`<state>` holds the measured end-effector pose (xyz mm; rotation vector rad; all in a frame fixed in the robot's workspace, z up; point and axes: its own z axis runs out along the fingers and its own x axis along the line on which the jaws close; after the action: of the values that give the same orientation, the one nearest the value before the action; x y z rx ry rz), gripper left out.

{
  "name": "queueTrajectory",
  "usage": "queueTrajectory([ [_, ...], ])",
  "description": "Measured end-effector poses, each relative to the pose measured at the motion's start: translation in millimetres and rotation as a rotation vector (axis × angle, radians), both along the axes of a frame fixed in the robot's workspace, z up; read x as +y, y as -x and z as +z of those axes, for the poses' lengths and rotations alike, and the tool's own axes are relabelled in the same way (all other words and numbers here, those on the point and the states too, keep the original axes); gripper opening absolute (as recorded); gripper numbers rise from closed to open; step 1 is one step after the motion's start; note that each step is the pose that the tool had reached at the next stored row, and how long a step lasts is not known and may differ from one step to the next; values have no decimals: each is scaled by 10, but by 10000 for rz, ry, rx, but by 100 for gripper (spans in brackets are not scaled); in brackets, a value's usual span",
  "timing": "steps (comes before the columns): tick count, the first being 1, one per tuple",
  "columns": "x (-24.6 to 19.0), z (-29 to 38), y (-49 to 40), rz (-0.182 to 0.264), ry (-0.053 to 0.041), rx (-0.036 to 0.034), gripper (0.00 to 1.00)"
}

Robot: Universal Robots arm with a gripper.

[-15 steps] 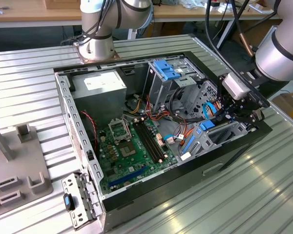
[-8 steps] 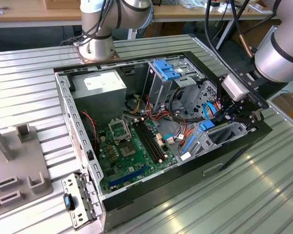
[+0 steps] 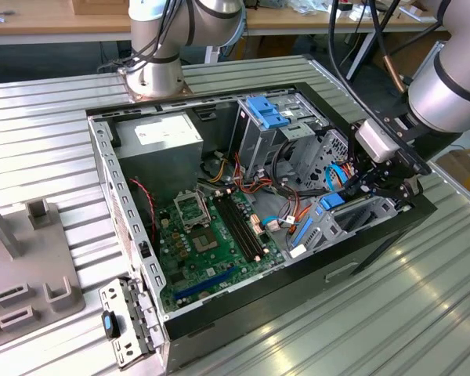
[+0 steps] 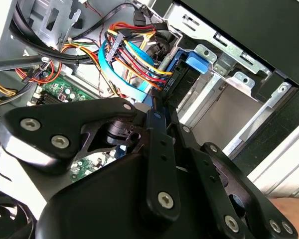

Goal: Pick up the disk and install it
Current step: 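Insert the second disk wire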

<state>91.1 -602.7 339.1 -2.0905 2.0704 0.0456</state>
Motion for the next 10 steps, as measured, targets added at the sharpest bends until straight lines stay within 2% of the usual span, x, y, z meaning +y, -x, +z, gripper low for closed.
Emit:
queueTrajectory([
  [3, 0, -4, 0, 0, -6, -1, 17],
  [4, 0, -3, 0, 0, -5, -1, 24],
  [6, 0, 0, 0, 0, 0, 0, 24],
  [10, 0, 113, 0, 0, -1, -1, 24],
])
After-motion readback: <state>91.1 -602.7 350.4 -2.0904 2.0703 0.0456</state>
